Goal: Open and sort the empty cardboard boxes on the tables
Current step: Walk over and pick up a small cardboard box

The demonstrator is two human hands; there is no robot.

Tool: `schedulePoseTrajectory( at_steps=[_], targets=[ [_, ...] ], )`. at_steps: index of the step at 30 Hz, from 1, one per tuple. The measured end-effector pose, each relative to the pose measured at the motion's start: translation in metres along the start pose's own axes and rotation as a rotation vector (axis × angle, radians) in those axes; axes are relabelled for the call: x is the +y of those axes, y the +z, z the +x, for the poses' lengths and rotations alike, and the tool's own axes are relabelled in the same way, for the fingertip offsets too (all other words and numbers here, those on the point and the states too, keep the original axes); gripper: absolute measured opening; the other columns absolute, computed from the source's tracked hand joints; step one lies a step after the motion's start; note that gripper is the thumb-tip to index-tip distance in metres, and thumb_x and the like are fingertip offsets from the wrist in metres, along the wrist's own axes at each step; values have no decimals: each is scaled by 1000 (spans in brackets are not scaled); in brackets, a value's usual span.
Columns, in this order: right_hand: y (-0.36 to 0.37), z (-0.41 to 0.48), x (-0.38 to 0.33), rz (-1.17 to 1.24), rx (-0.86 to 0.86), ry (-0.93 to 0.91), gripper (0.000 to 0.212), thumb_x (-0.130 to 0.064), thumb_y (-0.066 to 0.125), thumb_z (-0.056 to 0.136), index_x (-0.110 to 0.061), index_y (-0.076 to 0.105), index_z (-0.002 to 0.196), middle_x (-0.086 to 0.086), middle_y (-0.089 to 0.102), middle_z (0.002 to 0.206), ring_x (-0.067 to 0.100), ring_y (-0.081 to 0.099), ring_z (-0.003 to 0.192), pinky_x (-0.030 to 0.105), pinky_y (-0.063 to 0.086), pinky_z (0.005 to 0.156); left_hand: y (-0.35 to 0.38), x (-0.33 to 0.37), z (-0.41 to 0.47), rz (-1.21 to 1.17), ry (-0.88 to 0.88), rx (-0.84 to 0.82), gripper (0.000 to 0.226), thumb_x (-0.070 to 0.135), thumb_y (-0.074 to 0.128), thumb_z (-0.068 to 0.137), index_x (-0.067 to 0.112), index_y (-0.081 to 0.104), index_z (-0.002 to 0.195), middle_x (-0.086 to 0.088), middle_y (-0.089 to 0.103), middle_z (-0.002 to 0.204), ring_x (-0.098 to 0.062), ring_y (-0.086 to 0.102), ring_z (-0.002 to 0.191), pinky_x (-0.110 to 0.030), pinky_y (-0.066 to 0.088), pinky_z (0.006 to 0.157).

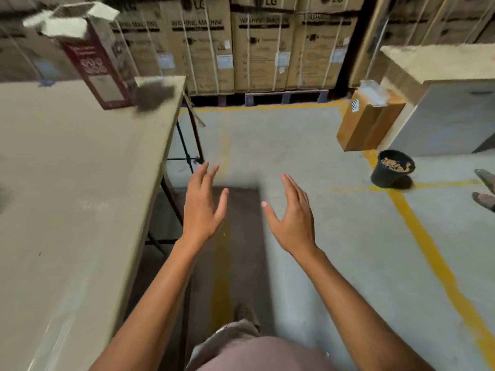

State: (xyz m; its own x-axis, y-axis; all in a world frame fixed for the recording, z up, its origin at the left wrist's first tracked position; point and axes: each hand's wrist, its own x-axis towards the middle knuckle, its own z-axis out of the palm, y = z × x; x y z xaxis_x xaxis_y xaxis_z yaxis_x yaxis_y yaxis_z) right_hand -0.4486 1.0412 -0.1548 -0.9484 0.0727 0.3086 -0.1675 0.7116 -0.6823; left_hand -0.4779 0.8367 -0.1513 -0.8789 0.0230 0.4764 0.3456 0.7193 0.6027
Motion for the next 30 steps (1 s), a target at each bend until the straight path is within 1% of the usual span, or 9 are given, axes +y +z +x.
schedulePoseTrajectory(
  at_steps=[4,8,10,13,17,20,24,27,30],
  targets=[
    [26,103,-13,47,-20,-87,71,-47,55,91,-15,37,152,3,39,156,20,35,143,26,29,112,-4,-26,87,31,-23,108,52,31,51,94,4,50,139,-18,42,149,-29,38,140,-37,31,117],
    [50,188,-31,103,-47,-162,70,-43,59,91,-16,36,152,3,39,157,18,34,143,25,28,113,-14,-50,160,108,-31,190,51,29,53,93,4,51,138,-19,42,148,-31,39,139,-43,37,113],
    [63,229,-37,126,-75,-213,71,-43,58,91,-16,36,152,3,38,157,18,34,143,23,25,113,-19,-62,193,168,-34,225,50,28,53,93,6,50,139,-17,43,147,-30,41,137,-41,39,110],
    [89,292,-43,167,-123,-263,72,-42,58,89,-14,36,153,4,40,156,19,35,142,20,22,111,-21,-83,237,249,-90,290,49,24,56,92,8,50,138,-16,43,148,-29,41,136,-34,36,111],
    [124,378,-51,241,-187,-366,71,-35,64,92,-15,35,153,4,41,155,18,36,140,17,20,110,-14,-110,284,347,-165,367,51,24,57,91,8,50,139,-16,42,148,-28,39,138,-36,35,113],
    [143,438,-59,295,-259,-455,71,-36,63,93,-16,34,154,3,39,156,17,34,142,24,25,114,-9,-122,322,424,-226,441,52,25,56,91,8,50,139,-16,42,148,-27,38,138,-35,34,114],
    [155,513,-76,360,-335,-571,71,-38,61,92,-16,34,154,3,40,156,20,35,142,30,28,116,-19,-126,376,520,-251,500,53,27,54,91,6,50,139,-18,43,147,-31,40,138,-41,38,113],
    [167,563,-97,392,-356,-653,73,-46,55,89,-16,36,153,5,42,155,22,38,142,40,34,116,-37,-132,412,619,-289,523,58,33,49,89,5,49,140,-19,42,148,-32,40,136,-43,41,111],
    [180,598,-125,444,-387,-734,73,-47,54,88,-14,39,151,5,43,154,24,41,139,41,36,114,-59,-139,443,743,-287,529,55,27,53,90,2,50,139,-22,44,146,-36,42,133,-43,43,107]
  ],
)
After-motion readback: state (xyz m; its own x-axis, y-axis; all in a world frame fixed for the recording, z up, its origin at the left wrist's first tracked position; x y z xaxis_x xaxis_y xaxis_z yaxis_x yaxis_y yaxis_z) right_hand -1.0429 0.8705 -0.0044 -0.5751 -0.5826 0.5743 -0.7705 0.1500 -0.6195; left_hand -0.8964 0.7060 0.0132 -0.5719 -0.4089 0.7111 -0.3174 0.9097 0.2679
